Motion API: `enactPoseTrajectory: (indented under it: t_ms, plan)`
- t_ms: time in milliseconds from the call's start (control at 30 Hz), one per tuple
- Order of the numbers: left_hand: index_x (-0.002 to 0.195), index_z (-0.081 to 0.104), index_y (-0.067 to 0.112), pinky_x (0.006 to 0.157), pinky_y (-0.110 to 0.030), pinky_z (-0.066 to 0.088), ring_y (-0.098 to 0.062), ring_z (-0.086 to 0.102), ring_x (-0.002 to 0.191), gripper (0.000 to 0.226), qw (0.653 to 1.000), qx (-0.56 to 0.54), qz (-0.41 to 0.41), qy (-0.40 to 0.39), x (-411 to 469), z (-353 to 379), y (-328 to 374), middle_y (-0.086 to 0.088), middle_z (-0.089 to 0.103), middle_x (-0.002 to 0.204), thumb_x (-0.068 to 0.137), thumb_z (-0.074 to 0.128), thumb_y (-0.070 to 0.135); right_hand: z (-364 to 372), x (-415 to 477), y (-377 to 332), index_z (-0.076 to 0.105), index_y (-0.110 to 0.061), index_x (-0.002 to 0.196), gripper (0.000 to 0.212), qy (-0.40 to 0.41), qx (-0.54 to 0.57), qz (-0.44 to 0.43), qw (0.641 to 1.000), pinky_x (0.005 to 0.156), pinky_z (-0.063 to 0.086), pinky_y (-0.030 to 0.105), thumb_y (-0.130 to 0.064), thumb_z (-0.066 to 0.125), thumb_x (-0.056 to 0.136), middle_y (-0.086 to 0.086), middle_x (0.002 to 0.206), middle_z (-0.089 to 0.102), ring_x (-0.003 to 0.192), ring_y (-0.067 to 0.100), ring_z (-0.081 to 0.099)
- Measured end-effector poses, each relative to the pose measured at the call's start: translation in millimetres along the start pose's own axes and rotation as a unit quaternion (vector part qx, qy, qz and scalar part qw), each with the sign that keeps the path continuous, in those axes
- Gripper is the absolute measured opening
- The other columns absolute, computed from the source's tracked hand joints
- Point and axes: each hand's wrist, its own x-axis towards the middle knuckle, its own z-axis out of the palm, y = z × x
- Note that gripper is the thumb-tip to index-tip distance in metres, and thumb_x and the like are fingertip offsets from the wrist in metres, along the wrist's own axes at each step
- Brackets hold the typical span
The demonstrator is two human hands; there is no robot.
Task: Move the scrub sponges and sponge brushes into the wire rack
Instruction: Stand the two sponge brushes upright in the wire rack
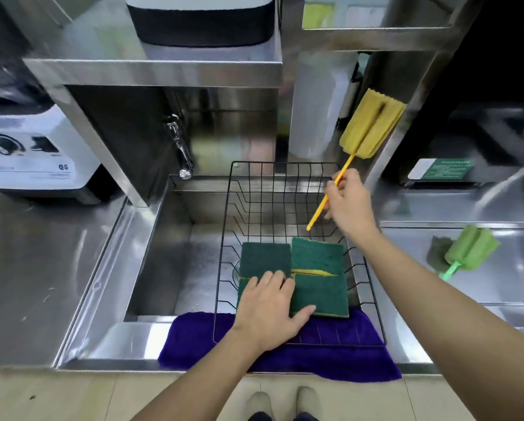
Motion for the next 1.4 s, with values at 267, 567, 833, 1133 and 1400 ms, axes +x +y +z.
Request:
enactPoseTrajectory:
  t_ms: [267, 567, 833, 1133, 1400]
  plan:
    - [0.093, 0.063, 0.011, 0.071, -0.039, 0.044, -0.025, 0.052, 0.082, 0.062, 0.999, -0.007, -0.025, 0.030, 1, -1, -5, -0.005, 0.059, 0.087, 0.082, 0.031, 0.063, 62, 4, 0, 0.041, -0.008, 0.101, 0.012, -0.101, -0.059, -0.012, 0.993, 0.073, 0.057, 0.047, -0.018, 0.041, 0.096, 0.020, 0.090, 0.067, 0.076, 0.033, 0.068]
    - [0.092, 0.060, 0.012, 0.072, -0.039, 0.041, -0.025, 0.049, 0.083, 0.058, 0.999, 0.001, -0.028, 0.031, 2, 2, -6, -0.006, 0.057, 0.089, 0.082, 0.030, 0.061, 105, 10, 16, 0.051, 0.004, 0.101, 0.021, -0.149, -0.155, -0.012, 0.977, 0.079, 0.053, 0.050, -0.015, 0.046, 0.093, 0.027, 0.095, 0.066, 0.088, 0.042, 0.063]
    - [0.088, 0.059, 0.012, 0.069, -0.036, 0.042, -0.023, 0.049, 0.079, 0.051, 0.998, -0.014, -0.016, 0.061, 1, 7, -7, -0.006, 0.057, 0.085, 0.083, 0.038, 0.058, 116, 18, 26, 0.063, -0.003, 0.078, 0.027, -0.219, -0.123, 0.094, 0.963, 0.076, 0.050, 0.037, -0.024, 0.054, 0.092, 0.016, 0.083, 0.065, 0.081, 0.031, 0.062]
    - [0.085, 0.058, 0.013, 0.068, -0.035, 0.040, -0.023, 0.047, 0.077, 0.048, 0.998, -0.006, -0.020, 0.065, 1, 6, -6, -0.004, 0.055, 0.083, 0.082, 0.040, 0.058, 119, 28, 28, 0.059, -0.010, 0.085, 0.014, -0.225, -0.121, 0.173, 0.951, 0.081, 0.044, 0.033, 0.000, 0.063, 0.077, 0.009, 0.095, 0.056, 0.093, 0.026, 0.053]
    - [0.085, 0.058, 0.014, 0.070, -0.036, 0.042, -0.023, 0.048, 0.078, 0.049, 0.998, 0.004, -0.020, 0.056, 3, 5, -7, -0.004, 0.055, 0.083, 0.082, 0.039, 0.059, 120, 28, 27, 0.037, -0.020, 0.135, 0.078, -0.341, -0.119, 0.077, 0.929, 0.106, 0.035, 0.043, -0.021, 0.079, 0.069, 0.003, 0.122, 0.040, 0.110, 0.020, 0.044]
